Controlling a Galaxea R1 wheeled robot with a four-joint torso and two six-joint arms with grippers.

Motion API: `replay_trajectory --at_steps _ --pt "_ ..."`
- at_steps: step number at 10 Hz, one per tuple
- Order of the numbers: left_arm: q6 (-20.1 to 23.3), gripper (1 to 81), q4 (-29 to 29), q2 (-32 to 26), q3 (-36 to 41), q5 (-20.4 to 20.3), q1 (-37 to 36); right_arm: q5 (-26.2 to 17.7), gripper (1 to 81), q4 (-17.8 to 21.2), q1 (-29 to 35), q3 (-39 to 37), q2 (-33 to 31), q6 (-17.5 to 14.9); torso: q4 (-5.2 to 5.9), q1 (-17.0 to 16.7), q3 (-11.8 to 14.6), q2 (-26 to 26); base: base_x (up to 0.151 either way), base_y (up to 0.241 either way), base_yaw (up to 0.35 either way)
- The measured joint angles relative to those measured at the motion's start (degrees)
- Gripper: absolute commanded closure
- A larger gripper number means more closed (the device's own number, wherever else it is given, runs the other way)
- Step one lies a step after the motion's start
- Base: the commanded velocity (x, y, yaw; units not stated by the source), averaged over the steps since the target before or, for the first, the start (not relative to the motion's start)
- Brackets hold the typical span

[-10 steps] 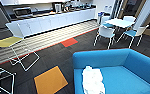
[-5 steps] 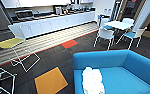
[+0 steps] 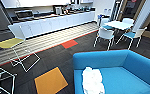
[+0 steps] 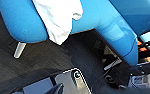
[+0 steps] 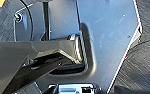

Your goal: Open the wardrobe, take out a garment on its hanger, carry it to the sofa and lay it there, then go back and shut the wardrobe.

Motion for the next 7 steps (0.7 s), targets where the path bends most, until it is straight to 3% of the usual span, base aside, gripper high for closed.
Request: replay_trajectory --at_steps 7 --pt "0.0 1.0 0.4 -0.3 -15.3 -1.1 10.5 0.0 1.0 0.0 0.0 0.0 0.0 0.0 0.00 0.0 0.0 0.0 0.000 0.000 0.000"
